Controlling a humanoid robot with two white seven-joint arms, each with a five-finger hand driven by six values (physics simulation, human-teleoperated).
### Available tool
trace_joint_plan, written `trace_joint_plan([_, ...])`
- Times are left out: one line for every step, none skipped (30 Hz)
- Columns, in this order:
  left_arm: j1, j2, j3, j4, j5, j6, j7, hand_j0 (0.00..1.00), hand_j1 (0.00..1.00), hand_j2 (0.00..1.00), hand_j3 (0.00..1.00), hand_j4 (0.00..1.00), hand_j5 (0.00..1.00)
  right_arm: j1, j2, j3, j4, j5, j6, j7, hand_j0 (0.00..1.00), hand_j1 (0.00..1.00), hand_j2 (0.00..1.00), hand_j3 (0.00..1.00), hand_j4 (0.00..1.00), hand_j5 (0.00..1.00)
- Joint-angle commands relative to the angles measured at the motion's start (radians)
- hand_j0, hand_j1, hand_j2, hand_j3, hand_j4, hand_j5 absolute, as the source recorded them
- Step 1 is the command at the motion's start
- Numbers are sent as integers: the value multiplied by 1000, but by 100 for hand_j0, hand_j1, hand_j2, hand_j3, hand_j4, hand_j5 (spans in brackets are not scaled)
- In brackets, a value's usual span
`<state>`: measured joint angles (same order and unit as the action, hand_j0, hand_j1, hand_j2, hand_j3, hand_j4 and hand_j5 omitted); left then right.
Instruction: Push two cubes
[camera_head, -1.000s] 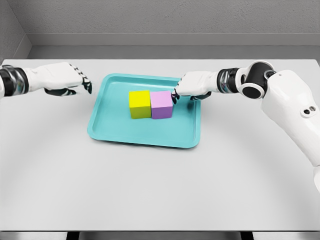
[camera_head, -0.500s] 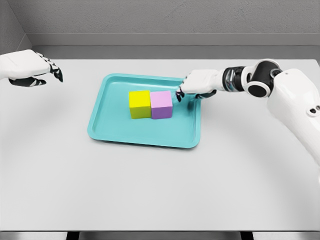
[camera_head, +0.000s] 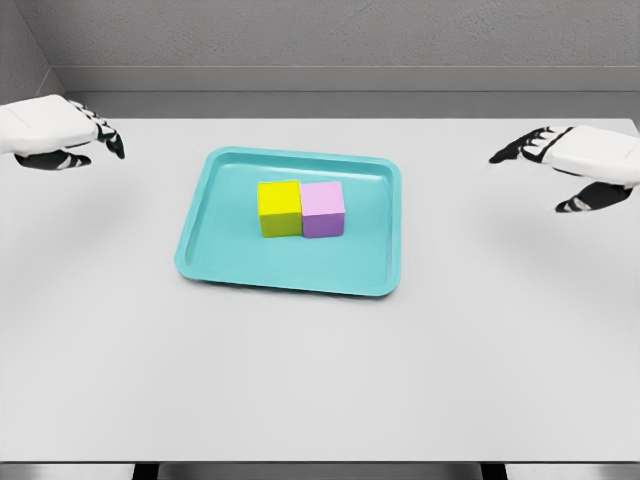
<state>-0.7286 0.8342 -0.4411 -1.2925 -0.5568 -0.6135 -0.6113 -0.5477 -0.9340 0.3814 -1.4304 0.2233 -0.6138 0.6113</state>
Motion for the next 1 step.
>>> trace_joint_plan([0, 2, 5, -2, 5, 3, 0, 60, 60, 60, 60, 60, 60, 3, -9, -12, -7, -29, 3, 0, 100, 100, 100, 100, 100, 100])
